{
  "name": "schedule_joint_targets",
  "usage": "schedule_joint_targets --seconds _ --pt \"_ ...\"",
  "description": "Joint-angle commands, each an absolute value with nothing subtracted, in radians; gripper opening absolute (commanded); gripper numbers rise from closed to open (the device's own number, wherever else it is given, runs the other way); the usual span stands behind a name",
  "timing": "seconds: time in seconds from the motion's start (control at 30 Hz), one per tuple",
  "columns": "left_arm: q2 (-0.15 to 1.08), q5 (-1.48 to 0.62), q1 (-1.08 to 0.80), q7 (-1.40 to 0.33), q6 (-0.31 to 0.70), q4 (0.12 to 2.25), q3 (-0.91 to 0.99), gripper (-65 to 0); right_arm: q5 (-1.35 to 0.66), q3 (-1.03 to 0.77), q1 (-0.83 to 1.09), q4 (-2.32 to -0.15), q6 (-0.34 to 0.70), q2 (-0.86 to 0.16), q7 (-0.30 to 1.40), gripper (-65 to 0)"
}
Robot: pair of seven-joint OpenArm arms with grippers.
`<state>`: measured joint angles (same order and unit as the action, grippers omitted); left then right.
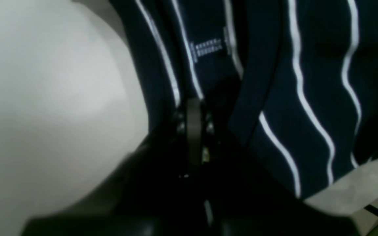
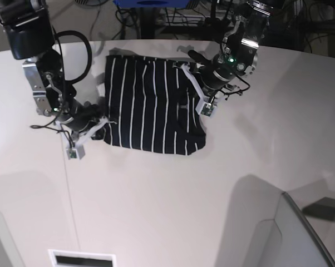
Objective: Layout the t-shirt on the table in an organized manner, then fold the t-shirt properly
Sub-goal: 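Grasp the stack's edges with both grippers and square the folded shirt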
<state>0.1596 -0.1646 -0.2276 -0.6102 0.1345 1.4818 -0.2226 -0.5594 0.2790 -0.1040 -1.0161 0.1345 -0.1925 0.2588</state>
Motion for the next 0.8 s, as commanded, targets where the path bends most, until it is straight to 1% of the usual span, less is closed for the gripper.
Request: schedule_joint_targets --seconds 0.0,0.07,0.1,0.17,0.23,0.33,0.4,0.5,0.57,0.6,0.7,0.77 --pt "0.18 -0.166 -0.229 -0.618 0.139 1.494 -0.225 -65.0 -0.547 0.277 -0.13 -1.007 0.124 -0.202 0.242 -64.2" --pt "0.188 -0.173 -0.232 -0.618 0.139 1.511 -0.222 -65.0 -0.547 0.275 -0.125 -1.032 0.134 -0.208 0.231 -64.2" --pt "0.188 -0.17 -0.24 -0.618 0.139 1.527 -0.216 -65.0 -0.549 0.272 -0.111 -1.084 0.145 -0.226 0.237 -64.4" --pt "0.188 -0.17 -0.242 -0.622 0.139 1.569 -0.216 -65.0 -0.555 0.268 -0.061 -1.237 0.15 -0.252 0.265 -64.4" --pt "0.188 -0.168 -0.242 -0.624 0.139 1.59 -0.216 -65.0 -0.556 0.266 -0.016 -1.402 0.15 -0.259 0.338 -64.4" --pt "0.188 -0.168 -0.239 -0.624 0.139 1.59 -0.219 -65.0 -0.556 0.265 0.048 -1.596 0.148 -0.236 0.499 -64.4" --pt "0.186 -0.168 -0.237 -0.624 0.139 1.59 -0.223 -65.0 -0.556 0.265 0.101 -1.669 0.153 -0.177 0.555 -64.4" --pt "0.186 -0.168 -0.237 -0.624 0.139 1.59 -0.223 -65.0 -0.556 0.274 0.136 -1.658 0.156 -0.116 0.562 -64.4" --pt "0.186 -0.168 -0.237 -0.624 0.139 1.59 -0.222 -65.0 -0.553 0.275 0.134 -1.567 0.166 -0.088 0.538 -64.4" --pt "0.186 -0.168 -0.239 -0.624 0.139 1.59 -0.22 -65.0 -0.55 0.272 0.13 -1.506 0.191 -0.082 0.513 -64.4" --pt "0.189 -0.168 -0.24 -0.624 0.139 1.587 -0.216 -65.0 -0.55 0.268 0.077 -1.311 0.251 -0.082 0.435 -64.4" --pt "0.191 -0.168 -0.24 -0.622 0.139 1.567 -0.214 -65.0 -0.55 0.268 0.054 -1.225 0.255 -0.094 0.404 -64.4"
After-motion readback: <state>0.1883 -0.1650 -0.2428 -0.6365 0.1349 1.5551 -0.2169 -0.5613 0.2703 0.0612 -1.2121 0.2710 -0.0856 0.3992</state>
